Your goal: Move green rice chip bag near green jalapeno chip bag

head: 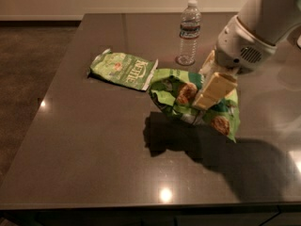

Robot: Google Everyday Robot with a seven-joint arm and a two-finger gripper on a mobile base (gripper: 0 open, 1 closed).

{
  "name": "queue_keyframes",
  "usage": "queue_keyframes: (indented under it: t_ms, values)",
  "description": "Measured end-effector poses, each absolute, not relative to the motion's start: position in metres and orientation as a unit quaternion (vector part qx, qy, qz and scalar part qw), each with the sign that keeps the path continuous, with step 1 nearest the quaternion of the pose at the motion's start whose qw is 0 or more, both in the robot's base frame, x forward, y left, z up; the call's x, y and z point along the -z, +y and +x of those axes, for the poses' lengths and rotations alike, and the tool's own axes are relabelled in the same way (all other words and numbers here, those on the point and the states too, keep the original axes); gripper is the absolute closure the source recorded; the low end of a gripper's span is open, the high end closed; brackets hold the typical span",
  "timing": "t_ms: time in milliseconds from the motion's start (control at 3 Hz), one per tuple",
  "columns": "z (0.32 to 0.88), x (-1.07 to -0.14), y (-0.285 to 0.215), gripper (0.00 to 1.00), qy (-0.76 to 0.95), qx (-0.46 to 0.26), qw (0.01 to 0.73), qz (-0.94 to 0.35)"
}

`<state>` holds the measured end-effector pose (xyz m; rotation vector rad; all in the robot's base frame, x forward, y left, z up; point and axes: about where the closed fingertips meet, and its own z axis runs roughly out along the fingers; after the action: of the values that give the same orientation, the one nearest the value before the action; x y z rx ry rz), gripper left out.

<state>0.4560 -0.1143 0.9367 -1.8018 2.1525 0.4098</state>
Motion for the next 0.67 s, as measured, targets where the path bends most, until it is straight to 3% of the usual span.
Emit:
queue_keyframes:
  t_ms: [667]
  values:
    - [0.509,-0.941,-0.050,1.00,0.754,-0.137,0.171,-0.620]
